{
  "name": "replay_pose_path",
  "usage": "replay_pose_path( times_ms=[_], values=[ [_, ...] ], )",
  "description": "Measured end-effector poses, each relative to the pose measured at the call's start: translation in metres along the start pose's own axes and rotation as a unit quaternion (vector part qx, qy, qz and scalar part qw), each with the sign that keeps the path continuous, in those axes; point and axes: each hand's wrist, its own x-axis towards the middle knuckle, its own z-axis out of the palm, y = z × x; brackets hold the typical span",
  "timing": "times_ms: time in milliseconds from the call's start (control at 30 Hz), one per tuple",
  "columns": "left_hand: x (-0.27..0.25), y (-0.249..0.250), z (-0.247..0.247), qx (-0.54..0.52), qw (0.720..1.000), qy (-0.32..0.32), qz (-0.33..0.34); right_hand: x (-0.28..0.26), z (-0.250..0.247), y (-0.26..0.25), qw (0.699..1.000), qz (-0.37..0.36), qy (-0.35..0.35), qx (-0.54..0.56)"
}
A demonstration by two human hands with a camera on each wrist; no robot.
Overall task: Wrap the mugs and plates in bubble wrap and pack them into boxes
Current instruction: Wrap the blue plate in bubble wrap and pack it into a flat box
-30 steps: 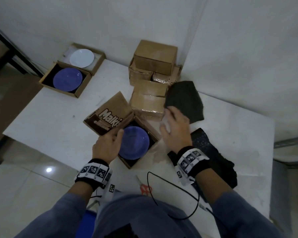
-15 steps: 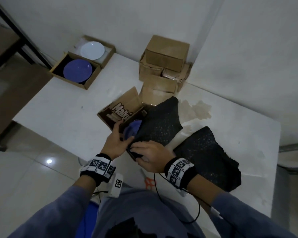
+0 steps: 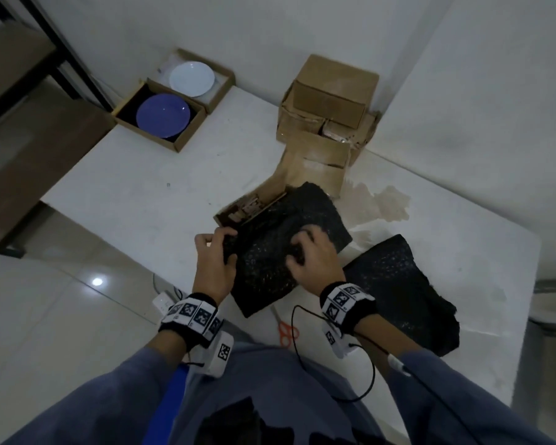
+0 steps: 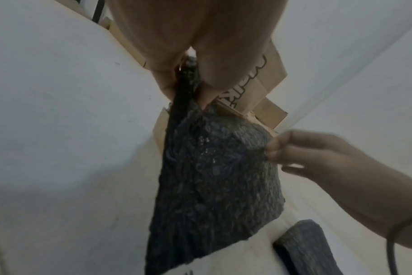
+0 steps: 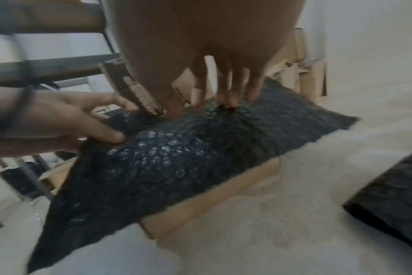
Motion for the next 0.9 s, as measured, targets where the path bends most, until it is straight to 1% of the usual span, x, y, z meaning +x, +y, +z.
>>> replay_pose_path(
  times_ms=[33, 67, 100, 133, 233, 300, 367, 433, 500, 533, 567, 633, 667, 733, 800, 900],
  values=[
    [-0.001, 0.0, -0.001, 0.01, 1.0, 0.013, -0.007, 0.003, 0.002, 0.007, 0.997, 0.051, -0.038, -0.041],
    [-0.001, -0.001, -0.003, 0.018, 1.0, 0.02, -0.015, 0.004, 0.005, 0.013, 0.99, 0.079, -0.088, -0.074],
    [0.0, -0.001, -0.006, 0.032, 0.999, 0.018, -0.021, 0.005, 0.007, 0.017, 0.983, 0.086, -0.131, -0.099],
    [0.001, -0.001, -0.008, 0.059, 0.998, 0.017, -0.019, 0.006, 0.009, 0.019, 0.978, 0.079, -0.155, -0.119],
    [0.001, -0.003, -0.012, 0.192, 0.981, 0.022, 0.018, 0.012, 0.017, 0.019, 0.97, 0.055, -0.158, -0.175],
    [-0.002, -0.002, -0.013, 0.218, 0.976, 0.008, 0.024, 0.016, 0.02, 0.016, 0.966, 0.057, -0.152, -0.202],
    [-0.003, 0.004, -0.012, 0.174, 0.984, -0.041, -0.024, 0.019, 0.021, 0.014, 0.962, 0.05, -0.154, -0.22],
    [-0.001, 0.011, -0.006, 0.087, 0.99, -0.093, -0.062, 0.024, 0.021, 0.012, 0.96, 0.038, -0.149, -0.234],
    [0.003, 0.012, 0.005, 0.009, 0.99, -0.124, -0.065, 0.028, 0.022, 0.01, 0.956, 0.032, -0.143, -0.252],
    [0.005, 0.014, 0.009, 0.001, 0.989, -0.14, -0.054, 0.03, 0.023, 0.008, 0.953, 0.029, -0.14, -0.266],
    [0.006, 0.014, 0.013, 0.019, 0.986, -0.159, -0.035, 0.031, 0.023, 0.007, 0.949, 0.024, -0.138, -0.282],
    [0.007, 0.013, 0.019, 0.095, 0.973, -0.211, 0.009, 0.034, 0.024, 0.003, 0.939, 0.012, -0.139, -0.315],
    [0.008, 0.011, 0.022, 0.14, 0.96, -0.24, 0.021, 0.036, 0.024, 0.001, 0.934, 0.007, -0.143, -0.327],
    [0.011, 0.005, 0.026, 0.215, 0.936, -0.277, 0.017, 0.04, 0.021, -0.004, 0.926, -0.002, -0.149, -0.347],
    [0.015, 0.002, 0.029, 0.277, 0.917, -0.288, 0.012, 0.044, 0.016, -0.008, 0.921, -0.022, -0.16, -0.355],
    [0.019, 0.001, 0.03, 0.33, 0.9, -0.285, 0.008, 0.05, 0.011, -0.006, 0.913, -0.07, -0.214, -0.341]
  ],
)
